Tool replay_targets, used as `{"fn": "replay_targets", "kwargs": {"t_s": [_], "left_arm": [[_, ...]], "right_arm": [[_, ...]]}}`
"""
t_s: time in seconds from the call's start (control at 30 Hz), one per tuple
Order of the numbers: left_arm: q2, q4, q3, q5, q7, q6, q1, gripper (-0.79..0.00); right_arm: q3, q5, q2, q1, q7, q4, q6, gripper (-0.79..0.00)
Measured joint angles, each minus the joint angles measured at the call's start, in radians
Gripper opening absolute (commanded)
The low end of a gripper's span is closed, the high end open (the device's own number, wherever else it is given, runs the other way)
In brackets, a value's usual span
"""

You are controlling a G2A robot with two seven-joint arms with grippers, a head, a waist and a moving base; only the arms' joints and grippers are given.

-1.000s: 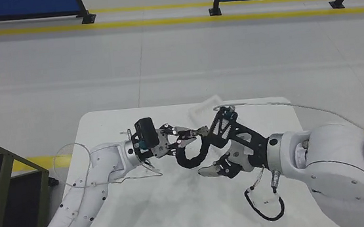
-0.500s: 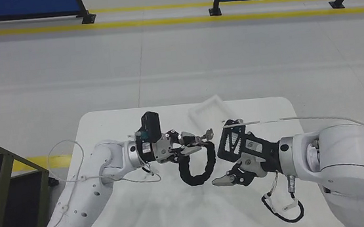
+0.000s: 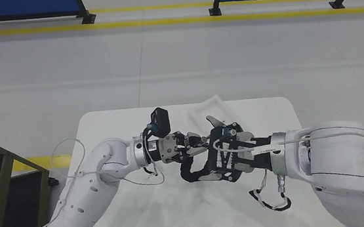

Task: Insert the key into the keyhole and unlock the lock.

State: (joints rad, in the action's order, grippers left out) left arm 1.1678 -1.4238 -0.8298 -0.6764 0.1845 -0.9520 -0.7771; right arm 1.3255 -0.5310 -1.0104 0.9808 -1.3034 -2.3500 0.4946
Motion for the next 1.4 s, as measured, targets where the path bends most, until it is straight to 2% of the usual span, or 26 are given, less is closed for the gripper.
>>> {"fn": "replay_targets", "kwargs": {"t_s": [0.27, 0.43, 0.6, 0.73, 1.1, 1.4], "left_arm": [[0.007, -0.007, -0.001, -0.013, 0.013, 0.000, 0.010, -0.785], [0.010, -0.008, -0.003, -0.023, 0.008, 0.000, 0.005, -0.785], [0.011, 0.004, -0.014, -0.031, 0.003, -0.001, 0.000, -0.785], [0.010, 0.005, -0.023, -0.034, 0.002, -0.004, -0.007, -0.785], [0.015, -0.005, -0.028, -0.048, 0.015, -0.010, -0.003, -0.785], [0.017, -0.003, -0.035, -0.076, 0.025, -0.027, 0.002, -0.785]], "right_arm": [[-0.074, -0.008, 0.006, -0.035, -0.034, 0.000, -0.025, 0.000], [-0.067, -0.048, 0.010, -0.063, -0.004, 0.000, -0.023, 0.000], [-0.047, -0.079, 0.020, -0.061, -0.047, 0.000, -0.046, 0.000], [-0.039, -0.060, 0.029, -0.044, -0.073, 0.000, -0.052, 0.000], [-0.134, -0.026, 0.060, -0.077, -0.106, 0.000, -0.084, 0.000], [-0.120, -0.013, 0.079, -0.087, -0.115, 0.000, -0.093, 0.000]]}}
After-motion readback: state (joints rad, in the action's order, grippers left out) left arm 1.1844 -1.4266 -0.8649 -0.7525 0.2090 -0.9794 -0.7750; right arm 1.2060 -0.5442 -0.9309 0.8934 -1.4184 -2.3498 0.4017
